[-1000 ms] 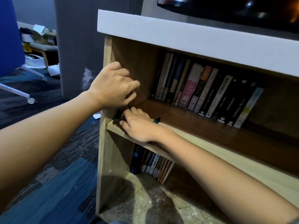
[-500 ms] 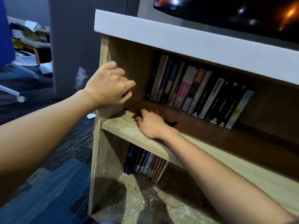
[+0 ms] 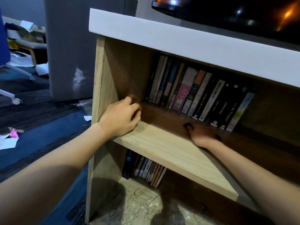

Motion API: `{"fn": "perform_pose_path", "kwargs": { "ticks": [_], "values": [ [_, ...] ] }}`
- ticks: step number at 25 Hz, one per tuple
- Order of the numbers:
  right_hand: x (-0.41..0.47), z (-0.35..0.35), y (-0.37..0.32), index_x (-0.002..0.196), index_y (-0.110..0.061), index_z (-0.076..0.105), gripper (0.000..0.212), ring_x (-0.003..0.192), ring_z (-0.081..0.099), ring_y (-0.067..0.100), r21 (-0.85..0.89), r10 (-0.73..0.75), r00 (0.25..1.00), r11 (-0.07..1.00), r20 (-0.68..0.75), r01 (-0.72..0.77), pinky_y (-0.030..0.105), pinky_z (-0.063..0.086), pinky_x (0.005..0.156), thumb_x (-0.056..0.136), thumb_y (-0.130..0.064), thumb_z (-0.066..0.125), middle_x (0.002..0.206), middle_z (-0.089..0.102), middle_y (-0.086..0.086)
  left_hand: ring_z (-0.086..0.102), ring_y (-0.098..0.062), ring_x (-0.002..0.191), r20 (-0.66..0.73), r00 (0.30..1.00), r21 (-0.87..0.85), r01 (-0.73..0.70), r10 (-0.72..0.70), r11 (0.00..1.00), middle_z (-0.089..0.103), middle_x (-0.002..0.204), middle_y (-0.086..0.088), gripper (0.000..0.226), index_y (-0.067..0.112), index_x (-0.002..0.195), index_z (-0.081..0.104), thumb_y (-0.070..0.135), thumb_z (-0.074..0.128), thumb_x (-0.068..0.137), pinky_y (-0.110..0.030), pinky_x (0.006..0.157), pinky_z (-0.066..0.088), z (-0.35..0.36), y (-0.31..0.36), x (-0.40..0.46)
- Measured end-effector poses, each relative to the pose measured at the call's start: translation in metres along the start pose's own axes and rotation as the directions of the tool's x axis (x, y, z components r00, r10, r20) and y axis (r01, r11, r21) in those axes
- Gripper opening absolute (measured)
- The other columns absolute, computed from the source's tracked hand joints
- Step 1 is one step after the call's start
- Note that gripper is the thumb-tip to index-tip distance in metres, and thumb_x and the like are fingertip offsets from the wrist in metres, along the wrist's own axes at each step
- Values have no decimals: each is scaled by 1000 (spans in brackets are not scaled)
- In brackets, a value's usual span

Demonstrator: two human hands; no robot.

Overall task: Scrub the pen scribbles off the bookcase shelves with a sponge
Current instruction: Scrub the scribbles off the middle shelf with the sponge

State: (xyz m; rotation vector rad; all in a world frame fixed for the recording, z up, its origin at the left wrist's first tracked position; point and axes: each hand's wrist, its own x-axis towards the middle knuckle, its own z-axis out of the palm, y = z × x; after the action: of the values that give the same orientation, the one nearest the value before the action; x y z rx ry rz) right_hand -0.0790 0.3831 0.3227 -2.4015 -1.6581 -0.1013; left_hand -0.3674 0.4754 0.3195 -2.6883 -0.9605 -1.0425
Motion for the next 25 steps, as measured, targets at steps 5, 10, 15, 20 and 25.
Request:
{"fn": "perform_pose_path", "kwargs": {
  "ticks": [5,10,15,20,25],
  "values": [
    [-27,12,-137,147,-21,33,46,142,22,27,189,-338,926,933,169,306,36,20,116,102,-34,34,154,28,7,58,-20,83,-12,997,-158,71,-74,985,50,121,-8,20,14,101,60,26,46,98,-38,76,51,5,-1,6],
    [-121,-27,-48,140,-50,34,42,132,28,2,225,-539,832,834,135,504,27,24,110,97,-51,35,143,34,-19,51,-14,86,-70,997,-260,24,-43,965,46,107,2,12,24,102,54,16,47,97,-28,75,39,3,-1,7],
    [-135,-56,54,128,-48,33,49,103,54,12,-71,23,981,997,191,-10,29,42,89,85,-65,17,120,47,-4,57,-22,90,12,997,-173,80,-79,982,52,113,-1,29,22,123,55,25,46,96,-33,75,45,14,-3,13],
    [-56,-19,31,135,-14,37,40,126,33,37,-275,287,949,909,-130,-313,45,31,102,98,-31,37,137,33,18,55,-19,89,15,991,-255,130,-130,958,43,126,3,36,25,128,51,22,51,93,-33,75,48,21,-2,23],
    [31,-3,-12,144,-13,29,53,134,25,38,-115,311,948,941,-68,-317,44,25,107,99,-40,35,146,27,19,58,-22,90,70,984,-232,177,-165,957,49,121,4,20,27,111,59,23,55,91,-34,78,49,28,-6,30]
  ]
}}
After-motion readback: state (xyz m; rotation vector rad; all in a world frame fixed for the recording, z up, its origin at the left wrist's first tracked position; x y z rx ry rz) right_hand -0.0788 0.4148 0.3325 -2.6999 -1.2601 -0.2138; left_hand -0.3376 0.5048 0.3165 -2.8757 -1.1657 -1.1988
